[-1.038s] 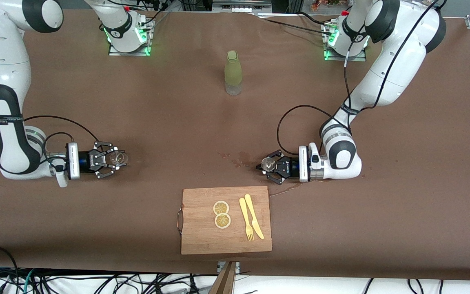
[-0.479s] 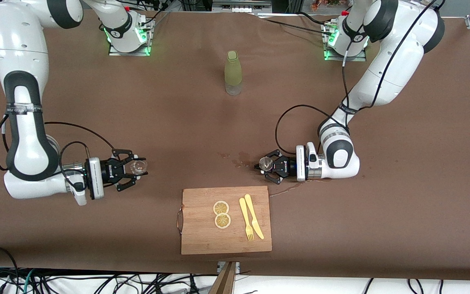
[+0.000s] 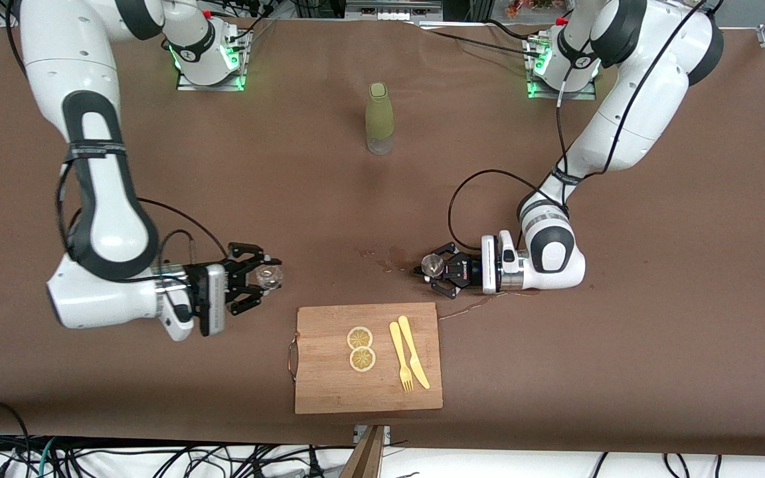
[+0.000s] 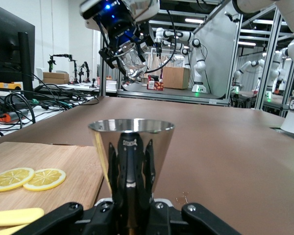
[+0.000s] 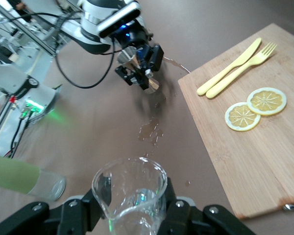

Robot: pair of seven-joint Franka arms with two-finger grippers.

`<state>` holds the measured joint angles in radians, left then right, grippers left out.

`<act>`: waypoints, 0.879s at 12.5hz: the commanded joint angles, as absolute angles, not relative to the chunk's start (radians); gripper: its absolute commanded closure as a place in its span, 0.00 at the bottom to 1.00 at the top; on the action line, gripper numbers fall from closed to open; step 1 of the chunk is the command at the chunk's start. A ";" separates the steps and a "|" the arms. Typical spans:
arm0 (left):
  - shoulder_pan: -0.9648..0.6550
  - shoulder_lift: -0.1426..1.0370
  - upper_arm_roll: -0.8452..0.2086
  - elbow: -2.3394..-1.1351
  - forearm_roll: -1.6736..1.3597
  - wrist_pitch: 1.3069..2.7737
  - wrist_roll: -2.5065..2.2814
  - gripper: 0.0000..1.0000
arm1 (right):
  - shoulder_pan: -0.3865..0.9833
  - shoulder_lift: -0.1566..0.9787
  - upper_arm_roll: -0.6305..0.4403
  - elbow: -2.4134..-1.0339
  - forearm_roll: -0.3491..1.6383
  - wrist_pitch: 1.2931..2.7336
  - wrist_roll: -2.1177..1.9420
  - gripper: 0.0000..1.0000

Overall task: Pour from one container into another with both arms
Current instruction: 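Lift the beaker with the right gripper toward the jigger held by the left gripper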

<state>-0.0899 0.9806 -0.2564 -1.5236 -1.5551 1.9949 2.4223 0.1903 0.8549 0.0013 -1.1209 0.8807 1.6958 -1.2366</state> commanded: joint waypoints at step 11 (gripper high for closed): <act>-0.367 0.864 -0.158 -1.649 -1.861 2.187 2.448 1.00 | 0.460 0.859 -0.009 -1.043 0.534 1.874 -0.723 0.98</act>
